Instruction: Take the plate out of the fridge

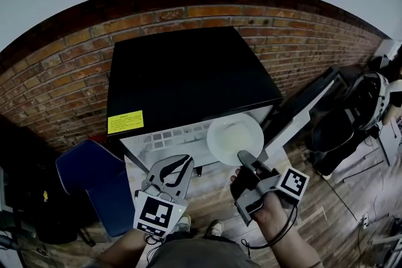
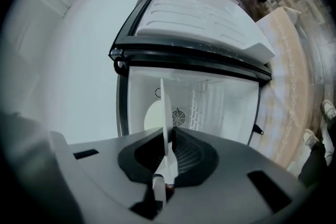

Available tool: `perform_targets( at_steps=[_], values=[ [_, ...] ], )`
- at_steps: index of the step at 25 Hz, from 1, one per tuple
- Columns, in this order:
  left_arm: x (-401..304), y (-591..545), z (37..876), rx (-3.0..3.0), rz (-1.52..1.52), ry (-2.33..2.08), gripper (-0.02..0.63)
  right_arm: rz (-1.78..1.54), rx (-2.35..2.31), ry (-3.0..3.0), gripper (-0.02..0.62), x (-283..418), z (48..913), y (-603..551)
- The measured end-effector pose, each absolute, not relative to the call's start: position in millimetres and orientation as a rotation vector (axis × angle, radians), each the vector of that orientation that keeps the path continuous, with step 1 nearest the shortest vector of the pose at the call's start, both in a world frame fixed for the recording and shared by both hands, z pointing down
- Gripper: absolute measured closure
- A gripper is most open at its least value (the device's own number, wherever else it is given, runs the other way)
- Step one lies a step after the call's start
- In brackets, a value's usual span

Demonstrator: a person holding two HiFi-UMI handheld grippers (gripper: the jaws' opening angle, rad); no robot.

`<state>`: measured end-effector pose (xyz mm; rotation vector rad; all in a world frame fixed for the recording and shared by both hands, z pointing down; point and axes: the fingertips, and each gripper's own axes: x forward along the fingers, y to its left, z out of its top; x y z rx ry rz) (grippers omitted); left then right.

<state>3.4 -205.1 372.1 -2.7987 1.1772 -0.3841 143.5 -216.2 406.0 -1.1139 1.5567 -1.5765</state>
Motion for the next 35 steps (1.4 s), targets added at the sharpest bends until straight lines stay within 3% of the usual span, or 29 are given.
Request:
perform_targets(
  at_steps=[35],
  values=[
    [167.3,-161.0,381.2,-2.936,-0.349,0.540,0.577,-1.330,-1.307,1.203,0.554,275.0,409.6,-78.8]
  ],
)
